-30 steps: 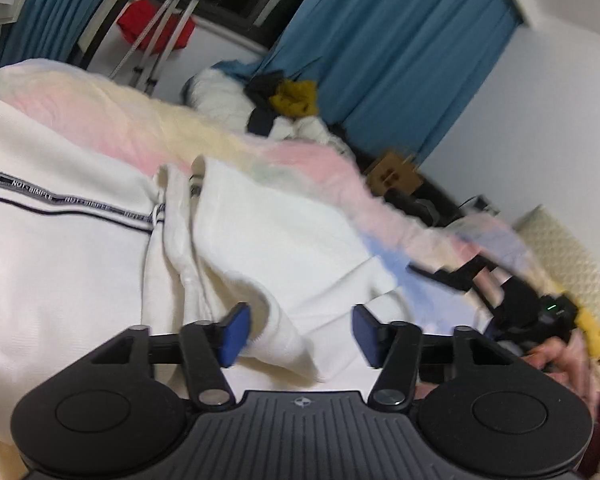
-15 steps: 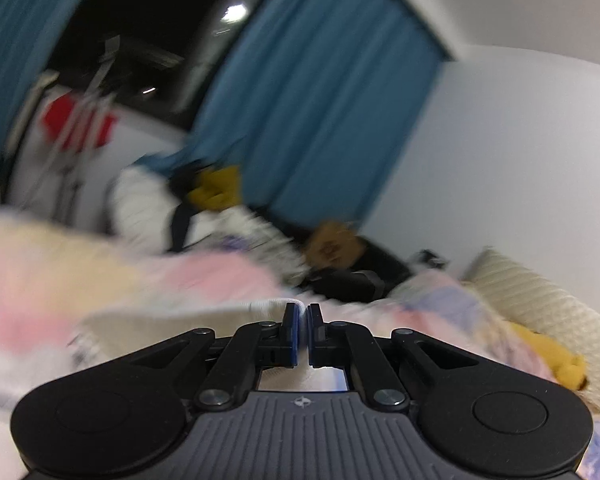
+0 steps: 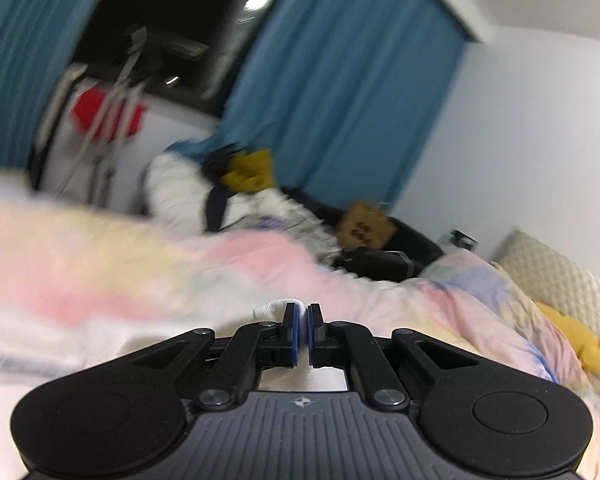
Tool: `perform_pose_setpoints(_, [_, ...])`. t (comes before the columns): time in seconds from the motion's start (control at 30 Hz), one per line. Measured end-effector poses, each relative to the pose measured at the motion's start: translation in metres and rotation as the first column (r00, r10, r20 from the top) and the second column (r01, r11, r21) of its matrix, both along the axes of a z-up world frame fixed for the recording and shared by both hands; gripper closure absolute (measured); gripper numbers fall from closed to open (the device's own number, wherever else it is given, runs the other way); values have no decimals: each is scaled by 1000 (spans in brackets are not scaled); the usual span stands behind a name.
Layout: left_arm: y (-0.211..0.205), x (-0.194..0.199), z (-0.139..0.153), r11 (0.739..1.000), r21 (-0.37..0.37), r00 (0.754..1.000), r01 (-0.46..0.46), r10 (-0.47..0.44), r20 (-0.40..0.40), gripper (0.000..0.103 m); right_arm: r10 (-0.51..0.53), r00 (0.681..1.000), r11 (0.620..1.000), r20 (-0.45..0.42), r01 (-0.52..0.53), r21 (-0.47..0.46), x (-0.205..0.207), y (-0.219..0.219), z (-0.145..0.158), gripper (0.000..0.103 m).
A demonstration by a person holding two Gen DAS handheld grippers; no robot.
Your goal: Fold clothes
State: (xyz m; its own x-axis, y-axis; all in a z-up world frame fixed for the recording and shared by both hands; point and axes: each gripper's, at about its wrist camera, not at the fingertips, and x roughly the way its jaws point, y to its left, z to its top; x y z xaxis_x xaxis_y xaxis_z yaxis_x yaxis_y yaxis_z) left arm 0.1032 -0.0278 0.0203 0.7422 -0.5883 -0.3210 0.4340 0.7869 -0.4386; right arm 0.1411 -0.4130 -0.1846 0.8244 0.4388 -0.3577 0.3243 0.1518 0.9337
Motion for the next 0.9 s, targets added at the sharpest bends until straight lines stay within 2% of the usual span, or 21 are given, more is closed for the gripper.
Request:
perform_pose_setpoints(0.1, [35, 0, -34, 998, -59, 996, -12, 7, -86, 98, 63, 997, 987, -35, -67, -143, -1, 14, 8, 86])
perform_pose_setpoints(0.23, [64, -5, -78, 991, -133, 985, 0, -23, -170, 97, 91, 994, 946, -61, -105, -306, -23, 22, 21, 86])
perform_pose_setpoints(0.3, [70, -3, -87, 991, -130, 977, 10, -38, -211, 83, 107, 991, 923, -76, -128, -363, -31, 25, 27, 85])
perform_pose_setpoints(0.33, [74, -2, -89, 991, -133, 974, 11, -40, -221, 72, 113, 990, 914, -86, -137, -382, -34, 28, 31, 85])
perform_pose_setpoints(0.4, [83, 0, -88, 989, -148, 975, 3, -36, -219, 68, 128, 988, 895, -89, -154, -418, -39, 37, 39, 85])
perform_pose_setpoints(0.43, [88, 0, -87, 987, -162, 978, -1, -33, -208, 62, 148, 985, 877, -87, -171, -449, -40, 44, 44, 85])
perform_pose_setpoints(0.47, [92, -2, -85, 983, -182, 982, -4, -31, -186, 52, 167, 982, 857, -87, -188, -480, -41, 52, 49, 85])
perform_pose_setpoints(0.53, [99, 1, -83, 977, -212, 986, -17, -19, -166, 42, 219, 972, 815, -80, -228, -533, -43, 69, 57, 85])
perform_pose_setpoints(0.6, [104, 9, -82, 971, -237, 986, -37, -3, -168, 42, 281, 957, 770, -72, -270, -579, -43, 87, 64, 84])
perform_pose_setpoints(0.67, [104, 32, -83, 965, -252, 976, -75, 19, -219, 42, 369, 928, 721, -50, -320, -615, -45, 106, 72, 84])
perform_pose_setpoints(0.83, [96, 101, -89, 969, -193, 935, -156, 82, -344, 42, 542, 841, 558, -3, -362, -746, -58, 147, 95, 84])
perform_pose_setpoints(0.9, [93, 125, -99, 968, -186, 912, -171, 84, -401, 43, 567, 823, 535, 31, -339, -774, -64, 152, 101, 84])
